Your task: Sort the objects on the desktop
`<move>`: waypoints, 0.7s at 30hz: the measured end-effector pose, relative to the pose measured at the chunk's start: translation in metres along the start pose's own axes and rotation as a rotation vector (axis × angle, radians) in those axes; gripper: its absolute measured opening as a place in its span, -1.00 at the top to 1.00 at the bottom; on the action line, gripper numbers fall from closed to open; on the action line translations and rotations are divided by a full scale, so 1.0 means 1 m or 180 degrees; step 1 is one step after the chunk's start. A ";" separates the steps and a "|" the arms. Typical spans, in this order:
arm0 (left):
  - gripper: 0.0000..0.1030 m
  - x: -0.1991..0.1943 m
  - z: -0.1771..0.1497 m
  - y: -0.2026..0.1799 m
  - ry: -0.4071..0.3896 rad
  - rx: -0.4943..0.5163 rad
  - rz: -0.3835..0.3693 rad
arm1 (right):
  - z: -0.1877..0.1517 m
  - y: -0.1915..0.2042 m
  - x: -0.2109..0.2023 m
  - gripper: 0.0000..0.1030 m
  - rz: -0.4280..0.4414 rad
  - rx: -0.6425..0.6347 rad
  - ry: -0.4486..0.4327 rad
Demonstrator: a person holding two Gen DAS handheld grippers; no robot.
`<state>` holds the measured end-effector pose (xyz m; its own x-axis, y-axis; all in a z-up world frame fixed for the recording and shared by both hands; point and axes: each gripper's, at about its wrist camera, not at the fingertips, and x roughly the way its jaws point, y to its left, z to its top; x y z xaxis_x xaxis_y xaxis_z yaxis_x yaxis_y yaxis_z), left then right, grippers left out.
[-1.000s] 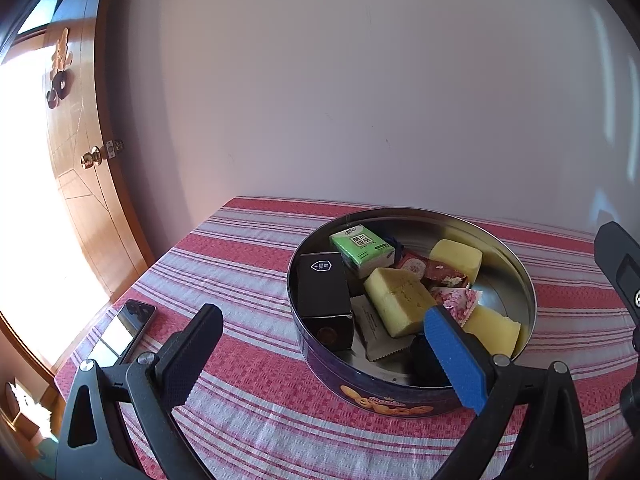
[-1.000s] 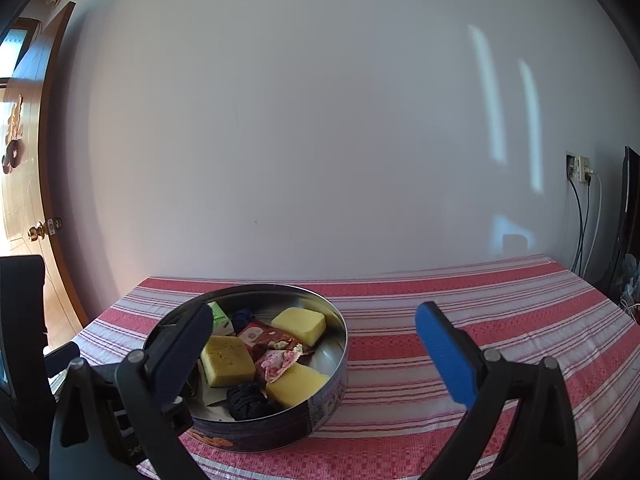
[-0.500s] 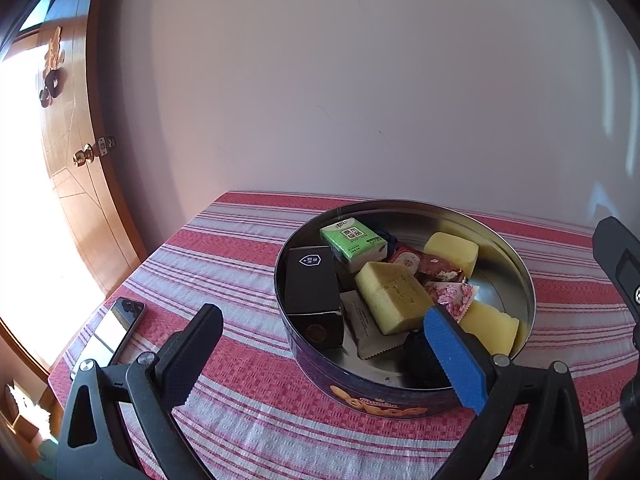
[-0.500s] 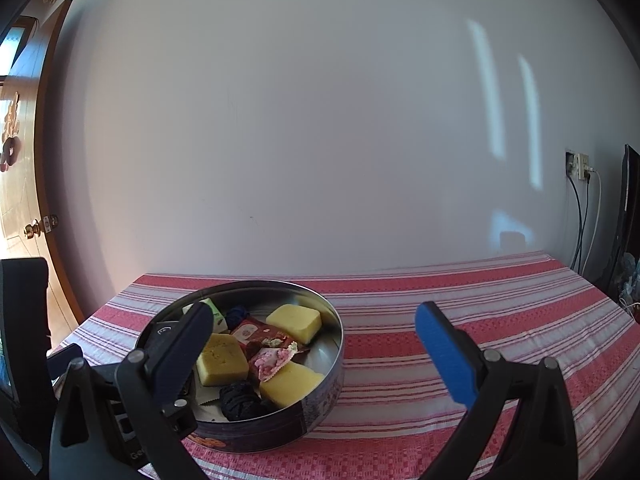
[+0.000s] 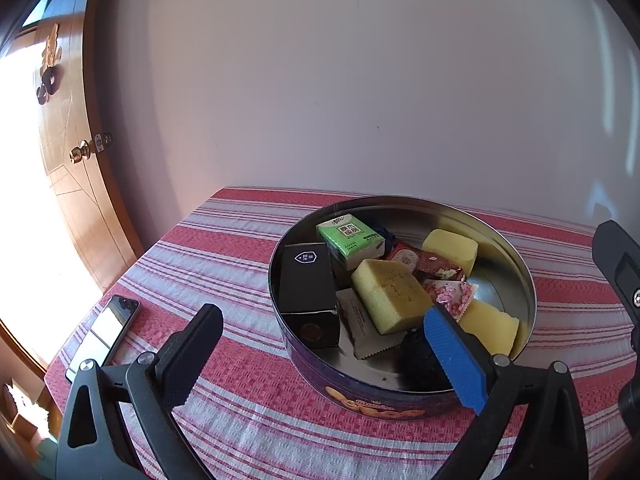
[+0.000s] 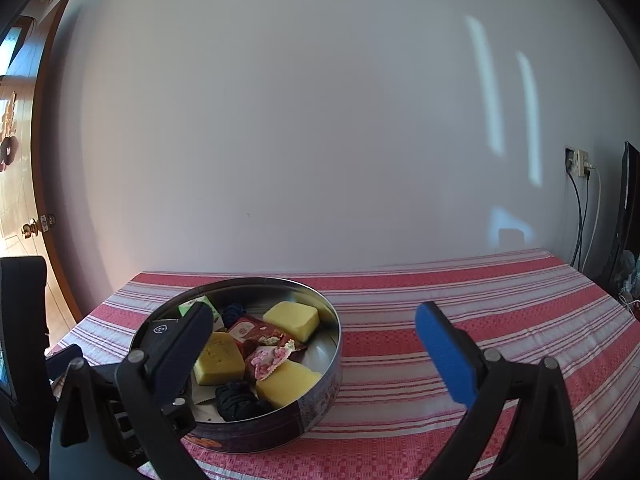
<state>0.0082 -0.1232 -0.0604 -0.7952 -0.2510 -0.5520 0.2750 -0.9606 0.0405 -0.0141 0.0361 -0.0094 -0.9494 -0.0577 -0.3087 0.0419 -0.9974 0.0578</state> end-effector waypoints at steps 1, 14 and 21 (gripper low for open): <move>-0.98 0.001 0.000 -0.001 0.0008 0.0003 0.0003 | 0.000 0.000 0.001 -0.99 -0.0002 0.0001 0.0006; -0.98 0.002 0.000 -0.007 -0.0008 -0.0007 0.0010 | 0.000 -0.003 0.003 -0.99 -0.0015 0.0028 0.0038; -0.98 0.006 0.000 -0.007 0.0051 -0.0038 0.0003 | -0.001 -0.008 0.005 -0.99 -0.0030 0.0056 0.0057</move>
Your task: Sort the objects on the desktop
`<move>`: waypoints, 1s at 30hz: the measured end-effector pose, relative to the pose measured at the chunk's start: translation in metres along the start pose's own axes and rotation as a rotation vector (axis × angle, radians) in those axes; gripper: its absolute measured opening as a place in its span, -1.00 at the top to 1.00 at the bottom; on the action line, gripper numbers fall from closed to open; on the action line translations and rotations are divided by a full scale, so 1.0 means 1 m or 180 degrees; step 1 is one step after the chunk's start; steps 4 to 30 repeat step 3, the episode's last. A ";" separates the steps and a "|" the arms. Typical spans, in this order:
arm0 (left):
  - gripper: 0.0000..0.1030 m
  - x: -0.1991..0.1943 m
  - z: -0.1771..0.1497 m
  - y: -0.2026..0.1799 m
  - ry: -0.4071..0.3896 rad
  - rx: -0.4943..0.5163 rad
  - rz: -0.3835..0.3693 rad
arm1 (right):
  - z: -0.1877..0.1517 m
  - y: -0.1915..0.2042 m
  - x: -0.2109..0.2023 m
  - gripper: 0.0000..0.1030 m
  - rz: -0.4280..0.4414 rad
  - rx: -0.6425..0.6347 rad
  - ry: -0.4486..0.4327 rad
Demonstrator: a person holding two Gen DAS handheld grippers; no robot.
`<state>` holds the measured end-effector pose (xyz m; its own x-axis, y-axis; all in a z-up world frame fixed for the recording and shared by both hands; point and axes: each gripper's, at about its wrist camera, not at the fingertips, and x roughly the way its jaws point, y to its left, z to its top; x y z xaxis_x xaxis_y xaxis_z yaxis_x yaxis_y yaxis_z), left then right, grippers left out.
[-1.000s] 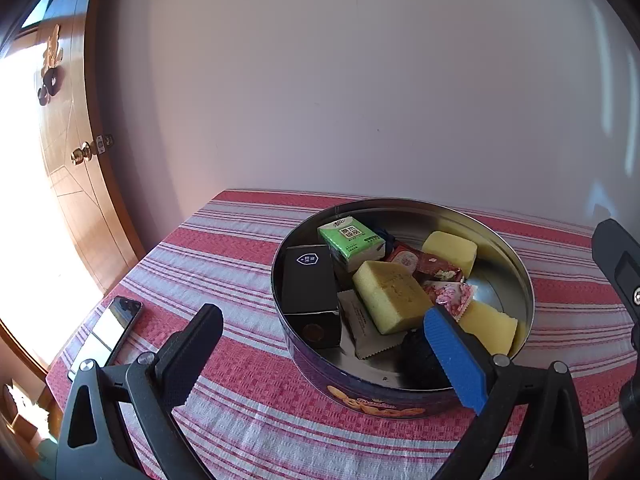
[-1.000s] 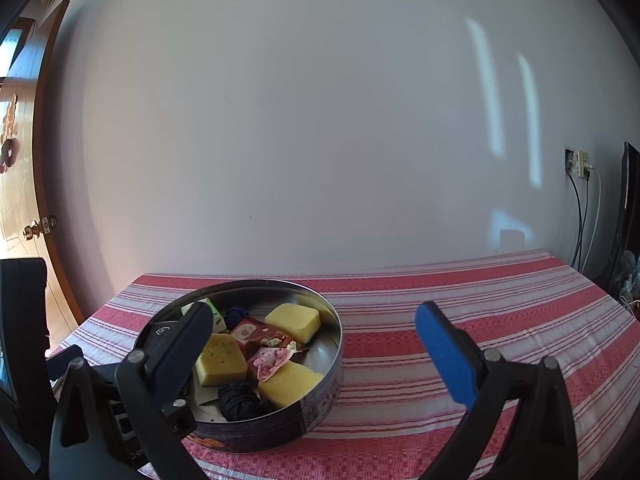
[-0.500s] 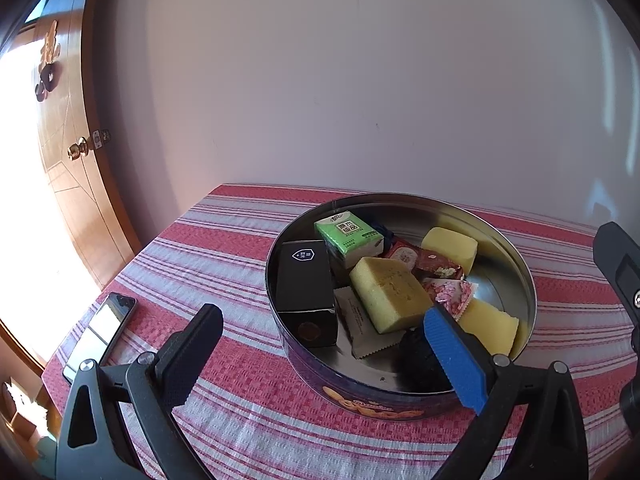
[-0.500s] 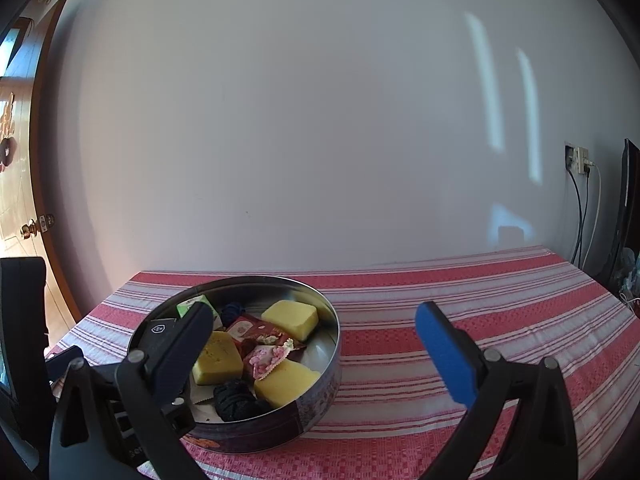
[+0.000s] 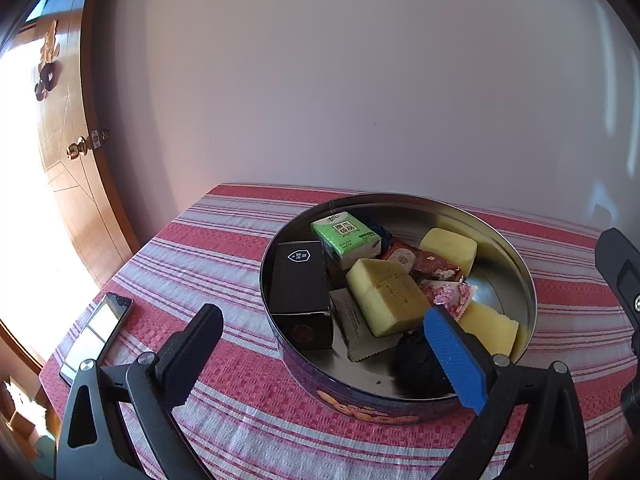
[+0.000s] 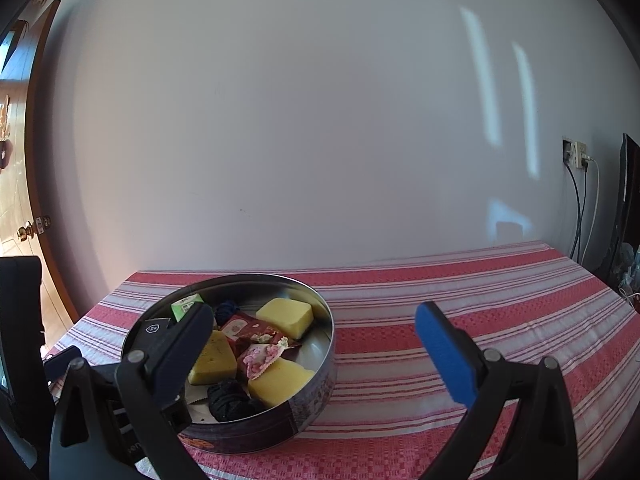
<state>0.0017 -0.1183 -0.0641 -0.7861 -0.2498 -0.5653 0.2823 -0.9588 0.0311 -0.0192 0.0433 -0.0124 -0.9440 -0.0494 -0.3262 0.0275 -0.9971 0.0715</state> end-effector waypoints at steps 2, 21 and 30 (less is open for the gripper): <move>-0.98 0.002 0.000 0.000 0.0054 -0.0007 -0.0048 | 0.000 -0.001 0.001 -0.99 -0.0003 0.0008 0.0013; -0.98 0.003 -0.001 0.000 0.0076 -0.0016 -0.0071 | 0.000 -0.001 0.001 -0.99 -0.0002 0.0015 0.0020; -0.98 0.003 -0.001 0.000 0.0076 -0.0016 -0.0071 | 0.000 -0.001 0.001 -0.99 -0.0002 0.0015 0.0020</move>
